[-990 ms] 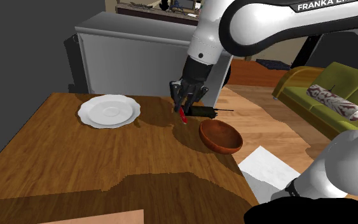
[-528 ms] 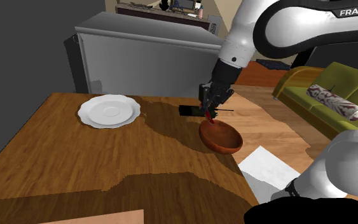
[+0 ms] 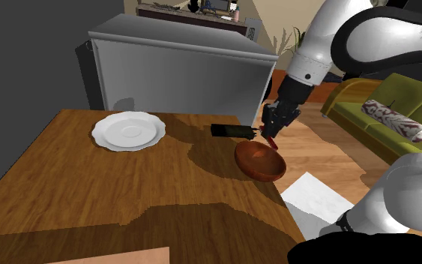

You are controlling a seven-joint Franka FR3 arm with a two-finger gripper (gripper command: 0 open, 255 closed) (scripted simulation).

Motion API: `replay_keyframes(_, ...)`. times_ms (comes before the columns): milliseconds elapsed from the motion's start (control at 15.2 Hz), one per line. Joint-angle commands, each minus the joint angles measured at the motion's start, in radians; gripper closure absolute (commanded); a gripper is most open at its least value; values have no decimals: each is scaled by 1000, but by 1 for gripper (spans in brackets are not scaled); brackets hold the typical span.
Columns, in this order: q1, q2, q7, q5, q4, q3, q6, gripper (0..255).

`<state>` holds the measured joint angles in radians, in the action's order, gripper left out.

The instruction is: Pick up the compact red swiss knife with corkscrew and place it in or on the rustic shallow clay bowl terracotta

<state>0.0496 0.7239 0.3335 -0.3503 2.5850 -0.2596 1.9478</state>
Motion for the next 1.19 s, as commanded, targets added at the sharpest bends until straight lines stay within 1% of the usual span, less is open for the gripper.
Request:
replay_keyframes(0, 1, -2, -8, -5, 26, -2, 27, 255)
replay_keyframes(726, 15, -55, -38, -44, 147, -32, 199, 255)
replay_keyframes(1122, 15, -55, -38, -45, 147, -32, 199, 255)
